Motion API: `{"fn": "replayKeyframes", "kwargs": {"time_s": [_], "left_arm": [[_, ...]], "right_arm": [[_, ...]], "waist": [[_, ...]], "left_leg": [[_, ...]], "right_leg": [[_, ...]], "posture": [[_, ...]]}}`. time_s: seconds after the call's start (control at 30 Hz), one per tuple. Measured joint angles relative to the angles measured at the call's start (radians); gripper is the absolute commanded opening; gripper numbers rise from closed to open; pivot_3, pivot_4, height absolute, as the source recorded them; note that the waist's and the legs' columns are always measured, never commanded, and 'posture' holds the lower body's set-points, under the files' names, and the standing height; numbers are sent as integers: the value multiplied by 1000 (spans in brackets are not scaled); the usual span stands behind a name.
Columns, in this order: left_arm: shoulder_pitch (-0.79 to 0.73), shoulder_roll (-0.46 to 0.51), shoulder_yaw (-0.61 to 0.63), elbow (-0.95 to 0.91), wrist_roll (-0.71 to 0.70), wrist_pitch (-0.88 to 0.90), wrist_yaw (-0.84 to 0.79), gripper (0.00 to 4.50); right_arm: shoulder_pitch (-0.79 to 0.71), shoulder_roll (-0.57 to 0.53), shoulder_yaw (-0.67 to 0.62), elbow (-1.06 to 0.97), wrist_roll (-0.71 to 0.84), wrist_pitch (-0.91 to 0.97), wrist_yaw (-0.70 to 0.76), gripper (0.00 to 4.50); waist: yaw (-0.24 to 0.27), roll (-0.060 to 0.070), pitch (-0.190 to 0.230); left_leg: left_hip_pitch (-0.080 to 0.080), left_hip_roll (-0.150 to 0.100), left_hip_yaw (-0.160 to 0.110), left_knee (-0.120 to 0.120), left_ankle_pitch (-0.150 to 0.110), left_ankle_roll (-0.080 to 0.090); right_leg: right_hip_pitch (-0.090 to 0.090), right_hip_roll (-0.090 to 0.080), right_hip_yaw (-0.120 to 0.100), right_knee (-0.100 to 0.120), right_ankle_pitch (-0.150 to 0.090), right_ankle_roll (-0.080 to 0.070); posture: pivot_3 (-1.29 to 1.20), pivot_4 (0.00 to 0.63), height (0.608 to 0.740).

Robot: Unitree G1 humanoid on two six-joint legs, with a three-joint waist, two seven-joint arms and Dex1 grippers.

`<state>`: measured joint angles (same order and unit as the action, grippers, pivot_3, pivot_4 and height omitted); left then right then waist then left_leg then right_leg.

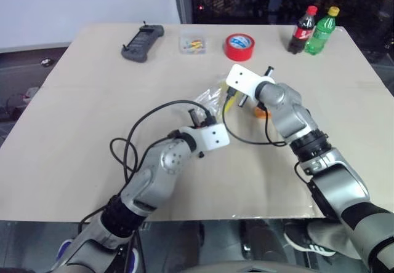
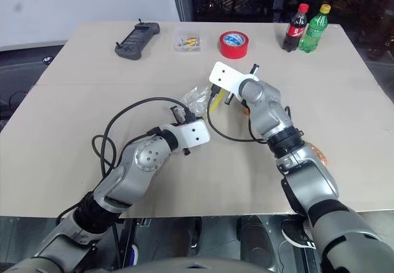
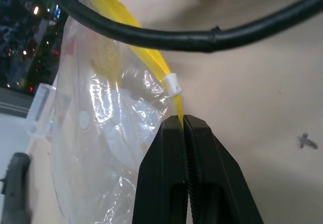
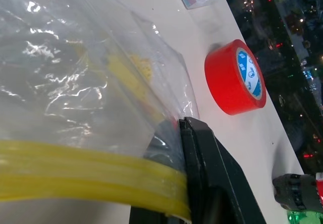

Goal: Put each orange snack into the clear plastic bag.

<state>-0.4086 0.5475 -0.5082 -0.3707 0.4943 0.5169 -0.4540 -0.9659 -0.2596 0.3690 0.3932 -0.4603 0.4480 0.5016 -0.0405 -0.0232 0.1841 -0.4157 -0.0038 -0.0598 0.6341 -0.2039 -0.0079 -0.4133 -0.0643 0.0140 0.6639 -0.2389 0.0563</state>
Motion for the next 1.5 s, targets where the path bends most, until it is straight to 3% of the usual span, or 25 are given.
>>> {"fn": "replayKeyframes", "kwargs": {"time_s": [0.03, 0.13, 0.2, 0.27, 0.3, 0.33, 0.73, 0.9, 1.07, 1.3, 1.5], "left_arm": [[0, 2, 4, 4, 4, -8, 0, 40], [0, 5, 27, 17, 10, -34, -4, 839], [2, 4, 40, 27, 12, -44, -10, 1824], [4, 2, 41, 28, 12, -47, -12, 2462], [4, 1, 41, 28, 14, -52, -14, 2510], [4, 1, 41, 29, 19, -65, -16, 3091], [25, -8, 28, 114, 113, -168, -11, 3091], [33, -66, 36, 126, 86, -198, -26, 3091], [34, -62, 35, 152, 113, -233, -24, 3091], [11, -70, 43, 203, 156, -270, -4, 29], [8, -66, 83, 219, 128, -311, -2, 29]], "right_arm": [[0, 0, 0, -1, 0, 3, 0, 0], [0, -3, 1, -2, 0, 7, 1, 0], [0, -10, 1, -3, 0, 9, -1, 0], [0, -10, 1, -3, 0, 9, -1, 0], [0, -10, 1, -3, 1, 9, -2, 0], [0, -10, 1, -3, 1, 9, -3, 0], [0, -11, 0, -2, 14, 10, -4, 0], [0, -16, 0, -2, 18, 20, -2, 0], [0, -19, -3, -2, 25, 27, 0, 0], [0, -26, -3, -4, 30, 35, 8, 0], [0, -34, -3, -26, 34, 47, 15, 0]], "waist": [[0, 0, 0], [1, 0, 0], [1, 0, 0], [1, 0, 0], [1, 0, 0], [1, 0, 0], [1, 0, 0], [1, 0, 0], [-1, 0, 0], [1, 1, -1], [2, 1, -1]], "left_leg": [[0, 0, 0, 0, 0, 0], [0, 0, 0, 0, 0, 0], [0, 0, 0, 0, 0, 0], [0, 0, 0, 0, 0, 0], [0, 0, 0, 0, 0, 0], [0, 0, 0, 0, 0, 0], [0, 0, 0, 0, 0, 0], [0, 0, 0, 0, 0, 0], [0, 0, 0, 0, 0, 0], [0, 0, 0, 0, 0, 0], [0, 0, 0, 0, 0, 0]], "right_leg": [[0, 0, 0, 0, 0, 0], [0, 0, 0, 0, 0, 0], [0, 0, 0, 0, 0, 0], [0, 0, 0, 0, 0, 0], [0, 0, 0, 0, 0, 0], [0, 0, 0, 0, 0, 0], [0, 0, 0, 0, 0, 0], [0, 0, 0, 0, 0, 0], [0, 0, 0, 1, 0, 0], [0, 0, 0, 1, 0, 0], [0, 0, 0, 1, 0, 0]], "posture": [[0, 150, 719], [0, 150, 719], [0, 150, 719], [0, 150, 719], [0, 150, 719], [0, 150, 719], [0, 150, 719], [0, 150, 719], [0, 150, 719], [0, 150, 719], [0, 150, 719]]}}
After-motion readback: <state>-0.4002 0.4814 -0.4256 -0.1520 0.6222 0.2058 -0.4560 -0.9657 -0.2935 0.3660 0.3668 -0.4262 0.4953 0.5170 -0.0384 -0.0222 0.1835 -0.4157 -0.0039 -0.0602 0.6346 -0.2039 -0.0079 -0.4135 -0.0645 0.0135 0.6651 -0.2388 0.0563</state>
